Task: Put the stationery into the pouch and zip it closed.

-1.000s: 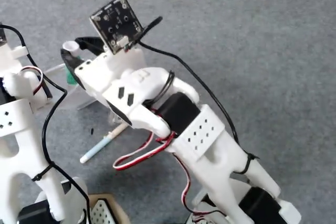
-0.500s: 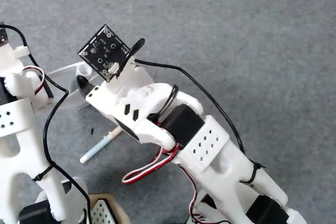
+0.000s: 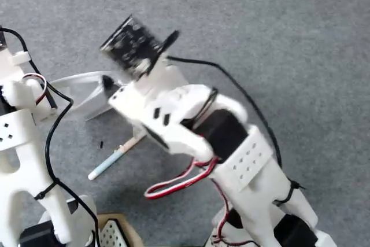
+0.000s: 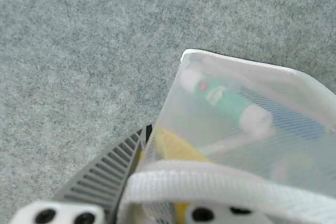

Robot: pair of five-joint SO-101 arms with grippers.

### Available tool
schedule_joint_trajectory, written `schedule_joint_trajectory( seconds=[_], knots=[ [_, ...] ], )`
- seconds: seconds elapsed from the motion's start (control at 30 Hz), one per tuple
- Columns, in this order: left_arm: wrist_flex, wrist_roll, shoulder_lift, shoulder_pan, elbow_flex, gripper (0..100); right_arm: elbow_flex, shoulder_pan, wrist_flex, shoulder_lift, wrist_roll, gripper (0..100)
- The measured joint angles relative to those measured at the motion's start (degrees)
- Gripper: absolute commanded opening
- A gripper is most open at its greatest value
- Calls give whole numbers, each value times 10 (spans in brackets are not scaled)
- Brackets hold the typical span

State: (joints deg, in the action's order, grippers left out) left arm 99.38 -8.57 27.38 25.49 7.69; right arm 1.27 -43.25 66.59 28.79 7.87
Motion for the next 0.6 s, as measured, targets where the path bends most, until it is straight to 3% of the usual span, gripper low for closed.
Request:
schedule_joint_trajectory(
  seconds=[0.23,0.6],
  knots=[
    [0,0,0,0,0,27,7,105,118,0,14,194],
    [0,0,0,2,0,27,225,118,152,0,208,194]
  ],
)
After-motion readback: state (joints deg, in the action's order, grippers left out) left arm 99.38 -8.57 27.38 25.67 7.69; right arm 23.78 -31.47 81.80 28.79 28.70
